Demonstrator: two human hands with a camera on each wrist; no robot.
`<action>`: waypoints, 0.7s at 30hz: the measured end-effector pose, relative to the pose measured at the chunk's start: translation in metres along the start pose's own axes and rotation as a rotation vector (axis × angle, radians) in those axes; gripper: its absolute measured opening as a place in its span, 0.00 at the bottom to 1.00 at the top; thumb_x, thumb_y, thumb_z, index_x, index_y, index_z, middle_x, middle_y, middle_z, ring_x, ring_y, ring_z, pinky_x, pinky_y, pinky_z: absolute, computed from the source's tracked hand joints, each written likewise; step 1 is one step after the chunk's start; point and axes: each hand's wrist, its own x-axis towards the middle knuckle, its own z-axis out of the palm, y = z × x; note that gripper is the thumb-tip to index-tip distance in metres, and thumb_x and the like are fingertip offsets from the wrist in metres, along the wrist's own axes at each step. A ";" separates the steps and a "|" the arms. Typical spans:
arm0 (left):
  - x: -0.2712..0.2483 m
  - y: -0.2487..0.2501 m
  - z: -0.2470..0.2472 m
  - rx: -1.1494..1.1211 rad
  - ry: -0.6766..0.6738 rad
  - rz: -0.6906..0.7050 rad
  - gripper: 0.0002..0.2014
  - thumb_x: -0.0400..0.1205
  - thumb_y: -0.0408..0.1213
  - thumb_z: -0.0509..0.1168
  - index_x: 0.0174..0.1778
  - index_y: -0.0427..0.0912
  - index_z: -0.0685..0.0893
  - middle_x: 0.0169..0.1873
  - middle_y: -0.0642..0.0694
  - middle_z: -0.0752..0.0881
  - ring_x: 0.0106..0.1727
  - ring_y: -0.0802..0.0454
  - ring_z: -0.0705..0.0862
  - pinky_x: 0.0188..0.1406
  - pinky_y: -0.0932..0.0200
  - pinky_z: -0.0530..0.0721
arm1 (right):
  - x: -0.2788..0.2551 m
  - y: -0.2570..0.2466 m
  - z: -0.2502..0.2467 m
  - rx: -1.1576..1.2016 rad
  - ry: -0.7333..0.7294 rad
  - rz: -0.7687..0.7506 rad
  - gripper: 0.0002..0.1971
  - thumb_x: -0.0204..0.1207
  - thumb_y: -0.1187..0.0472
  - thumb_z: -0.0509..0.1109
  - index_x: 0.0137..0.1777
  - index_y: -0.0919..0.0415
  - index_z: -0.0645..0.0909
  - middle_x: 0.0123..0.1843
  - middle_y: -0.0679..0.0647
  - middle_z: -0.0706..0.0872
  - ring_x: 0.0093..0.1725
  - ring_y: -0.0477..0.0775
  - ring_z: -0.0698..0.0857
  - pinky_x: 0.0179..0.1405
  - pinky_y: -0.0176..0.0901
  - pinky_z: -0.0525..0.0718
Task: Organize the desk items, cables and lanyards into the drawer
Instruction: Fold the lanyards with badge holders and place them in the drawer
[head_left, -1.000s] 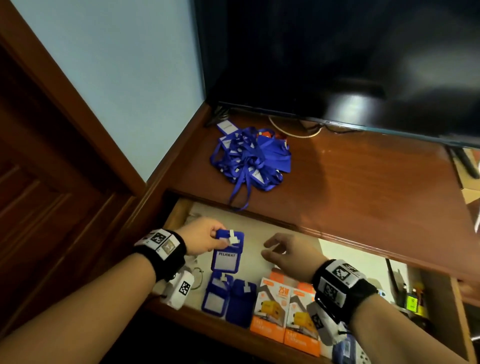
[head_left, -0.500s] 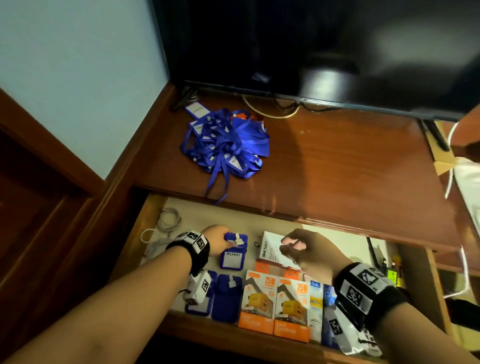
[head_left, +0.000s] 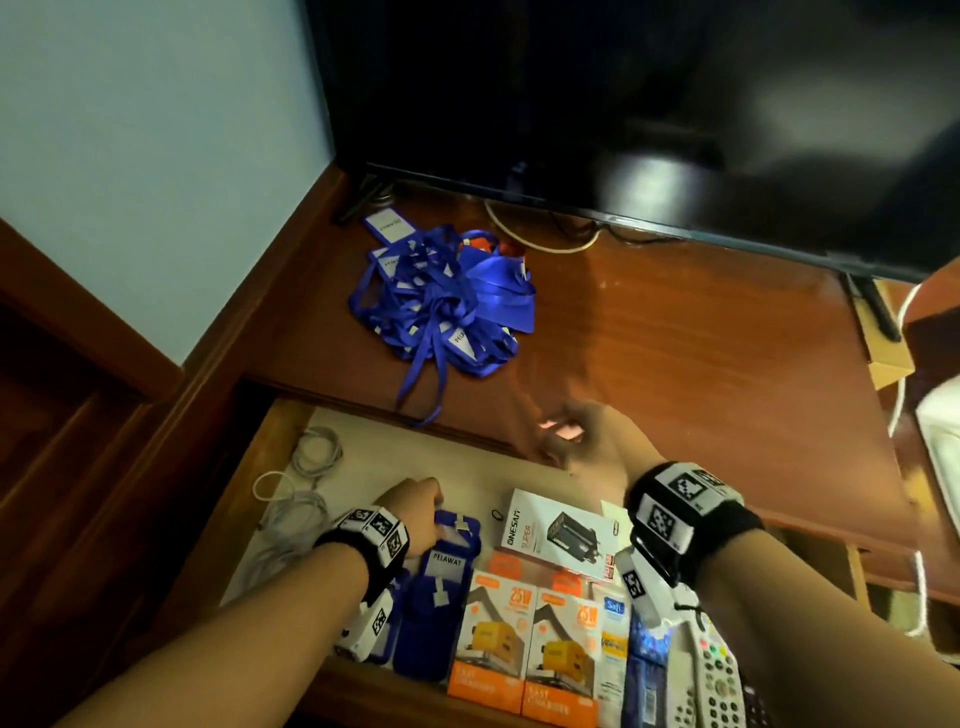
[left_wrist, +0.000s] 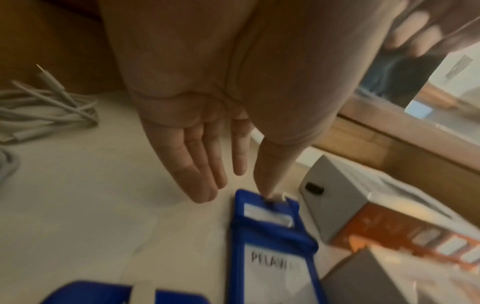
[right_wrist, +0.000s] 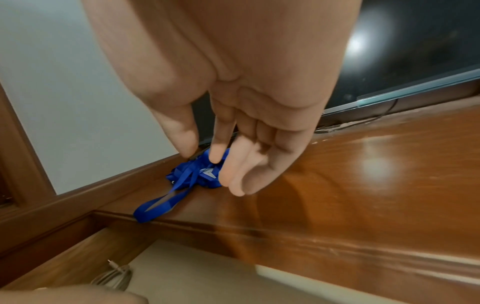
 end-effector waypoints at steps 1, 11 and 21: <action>-0.004 -0.001 -0.005 -0.023 0.014 -0.003 0.21 0.83 0.50 0.73 0.71 0.50 0.80 0.67 0.46 0.83 0.63 0.46 0.85 0.65 0.54 0.83 | 0.009 -0.004 0.001 -0.008 0.001 -0.006 0.06 0.80 0.53 0.75 0.55 0.51 0.85 0.48 0.45 0.89 0.49 0.51 0.89 0.51 0.45 0.85; -0.078 -0.009 -0.084 -0.423 0.253 0.039 0.10 0.86 0.52 0.68 0.49 0.50 0.85 0.45 0.55 0.88 0.48 0.57 0.85 0.51 0.58 0.83 | 0.112 -0.050 0.002 0.007 0.111 0.152 0.23 0.79 0.47 0.76 0.67 0.58 0.77 0.59 0.56 0.87 0.58 0.60 0.86 0.52 0.47 0.82; -0.083 -0.021 -0.129 -0.591 0.470 0.056 0.07 0.85 0.50 0.71 0.43 0.54 0.86 0.39 0.54 0.88 0.41 0.60 0.85 0.47 0.54 0.85 | 0.157 -0.071 0.024 -0.268 0.017 0.129 0.30 0.73 0.42 0.80 0.67 0.60 0.78 0.61 0.60 0.85 0.61 0.65 0.87 0.56 0.51 0.86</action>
